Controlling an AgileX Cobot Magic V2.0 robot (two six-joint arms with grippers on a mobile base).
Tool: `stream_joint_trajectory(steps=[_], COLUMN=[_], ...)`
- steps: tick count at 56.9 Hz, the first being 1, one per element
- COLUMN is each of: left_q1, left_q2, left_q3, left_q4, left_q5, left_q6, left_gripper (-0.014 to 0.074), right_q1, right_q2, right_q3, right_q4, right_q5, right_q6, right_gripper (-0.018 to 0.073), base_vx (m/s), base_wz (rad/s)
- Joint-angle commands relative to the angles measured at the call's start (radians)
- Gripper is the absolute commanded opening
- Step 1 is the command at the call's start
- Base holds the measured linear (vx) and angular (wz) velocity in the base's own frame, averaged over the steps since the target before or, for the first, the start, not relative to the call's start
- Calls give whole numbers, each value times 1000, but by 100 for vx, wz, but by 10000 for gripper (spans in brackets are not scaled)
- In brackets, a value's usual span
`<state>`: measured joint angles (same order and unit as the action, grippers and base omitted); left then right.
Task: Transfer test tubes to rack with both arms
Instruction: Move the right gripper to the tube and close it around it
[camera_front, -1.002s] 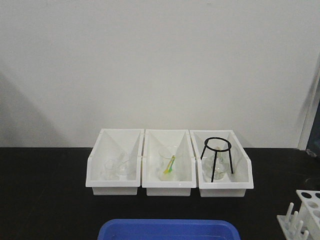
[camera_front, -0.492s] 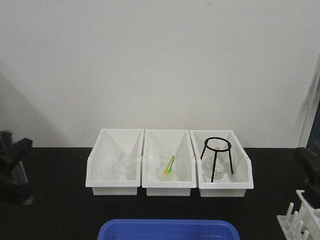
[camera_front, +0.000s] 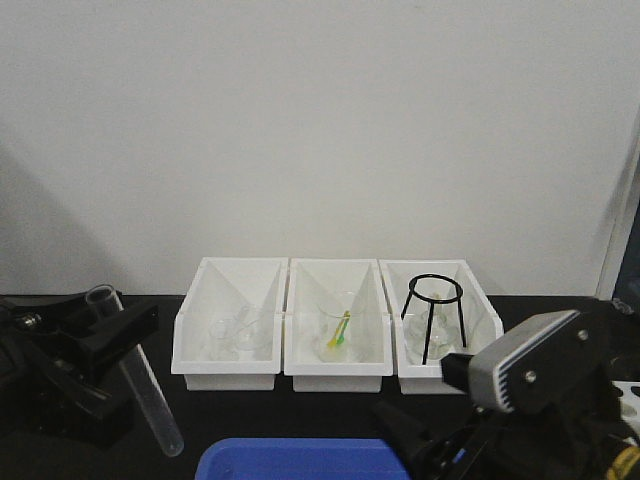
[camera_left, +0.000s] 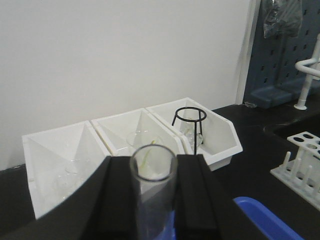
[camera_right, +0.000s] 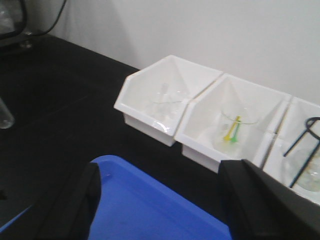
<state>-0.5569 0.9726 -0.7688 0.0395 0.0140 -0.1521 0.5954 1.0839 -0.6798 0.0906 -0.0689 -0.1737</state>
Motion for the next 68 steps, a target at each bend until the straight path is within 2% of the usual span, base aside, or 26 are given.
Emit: stream_joint_trajectory(steps=[1,10,17,32,48,68], left_q1=[-27,-87,-137,-196,-295,-333], left_q2=[-14,-14,-14,2,63,95], left_q3=[-43,-43,-43,-43,-43,-43], left_q4=[-8,-8,-7,-7,-7,-7], left_q5=[-49,-22,-14,-14,-59,-123], left_q6=[-18,-18,-15,-14,-14,-19], left_gripper=[-21,-21,-21,-21,-21,-21], right_q1=[60,163,229,310,312,312], right_q2=[14,68,98,114,114,114], right_q3=[-35,-35,-35,-35,-35,-35], right_q4=[-14,-18,-57,-59,-59,-59], right_q5=[-135,-226,-271,-349,-374,-374], right_q6=[-7,-7,-6,17,76,76], right_gripper=[531,531,531,531,531,531], base_vx=[0,0,0,0,0,0], base_wz=[0,0,0,0,0,0])
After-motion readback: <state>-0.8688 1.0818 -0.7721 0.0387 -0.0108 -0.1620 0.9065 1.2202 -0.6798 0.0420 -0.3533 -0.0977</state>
